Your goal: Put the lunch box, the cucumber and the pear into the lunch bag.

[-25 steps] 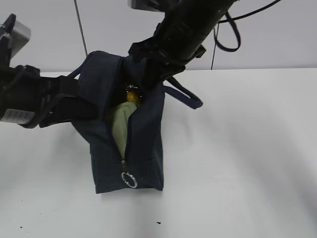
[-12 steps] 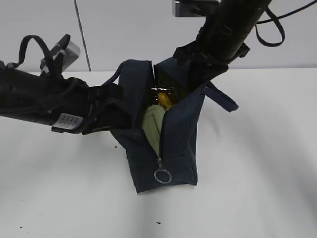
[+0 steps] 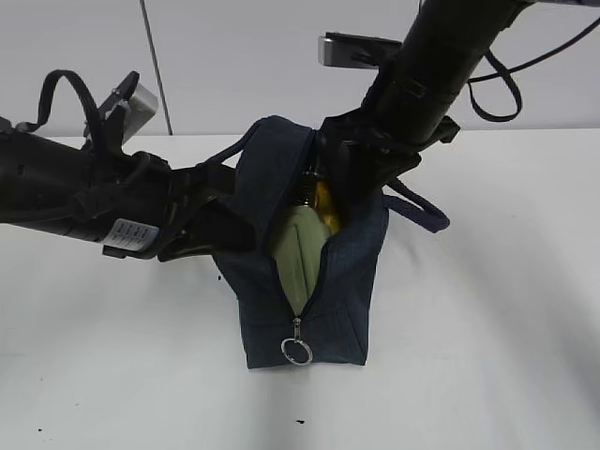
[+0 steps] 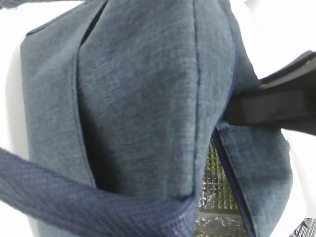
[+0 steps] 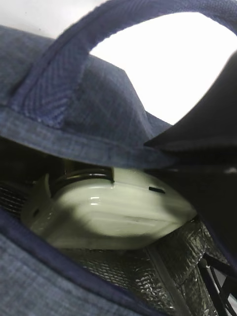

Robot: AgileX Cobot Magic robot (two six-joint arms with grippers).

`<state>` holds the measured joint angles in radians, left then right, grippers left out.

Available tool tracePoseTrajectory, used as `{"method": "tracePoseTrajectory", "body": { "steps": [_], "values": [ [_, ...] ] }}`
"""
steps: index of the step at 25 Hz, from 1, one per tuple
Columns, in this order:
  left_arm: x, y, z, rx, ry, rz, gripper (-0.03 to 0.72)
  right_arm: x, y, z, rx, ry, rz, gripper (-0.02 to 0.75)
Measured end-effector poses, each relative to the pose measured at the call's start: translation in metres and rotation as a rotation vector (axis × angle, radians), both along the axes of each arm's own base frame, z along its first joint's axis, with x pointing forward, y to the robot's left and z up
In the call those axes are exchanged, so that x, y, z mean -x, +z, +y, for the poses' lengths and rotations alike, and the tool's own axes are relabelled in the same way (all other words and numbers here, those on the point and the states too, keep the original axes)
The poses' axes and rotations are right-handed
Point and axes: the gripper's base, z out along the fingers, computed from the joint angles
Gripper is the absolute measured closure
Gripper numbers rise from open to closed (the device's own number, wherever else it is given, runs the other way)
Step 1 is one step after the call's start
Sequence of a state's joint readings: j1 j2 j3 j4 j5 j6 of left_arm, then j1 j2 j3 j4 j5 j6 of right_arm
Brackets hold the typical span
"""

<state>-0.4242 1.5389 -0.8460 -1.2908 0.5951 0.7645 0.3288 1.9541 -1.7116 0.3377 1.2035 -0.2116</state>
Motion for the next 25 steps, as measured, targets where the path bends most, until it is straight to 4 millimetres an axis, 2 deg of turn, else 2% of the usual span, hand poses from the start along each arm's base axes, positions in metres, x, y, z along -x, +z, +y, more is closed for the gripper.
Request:
{"method": "tracePoseTrajectory", "body": {
  "steps": [3, 6, 11, 13, 15, 17, 25],
  "values": [
    [0.0007, 0.0001, -0.0004, 0.003, -0.007, 0.004, 0.68, 0.0003, 0.0001, 0.0003, -0.002, 0.013, -0.002, 0.72],
    [0.0018, 0.0003, -0.001, 0.009, -0.018, 0.011, 0.617, 0.001, 0.0, 0.0003, -0.002, 0.02, 0.004, 0.674],
    [0.0025, -0.0005, -0.0007, -0.004, -0.032, 0.006, 0.419, 0.0018, 0.0006, 0.0021, -0.023, 0.019, 0.014, 0.473],
    [0.0031, -0.001, -0.0004, -0.014, -0.044, 0.003, 0.365, 0.0022, 0.0008, 0.0041, -0.046, 0.015, 0.024, 0.388],
    [0.0039, -0.0013, -0.0005, -0.017, -0.055, 0.004, 0.342, 0.0021, 0.0016, 0.0057, -0.066, 0.01, 0.025, 0.297],
    [0.0043, -0.0013, -0.0007, -0.016, -0.058, 0.006, 0.334, 0.0022, 0.0018, 0.0063, -0.073, 0.009, 0.026, 0.252],
    [0.0066, -0.0011, -0.0016, -0.009, -0.082, 0.019, 0.328, 0.0021, 0.0025, 0.0066, -0.074, 0.01, 0.032, 0.224]
  ]
}}
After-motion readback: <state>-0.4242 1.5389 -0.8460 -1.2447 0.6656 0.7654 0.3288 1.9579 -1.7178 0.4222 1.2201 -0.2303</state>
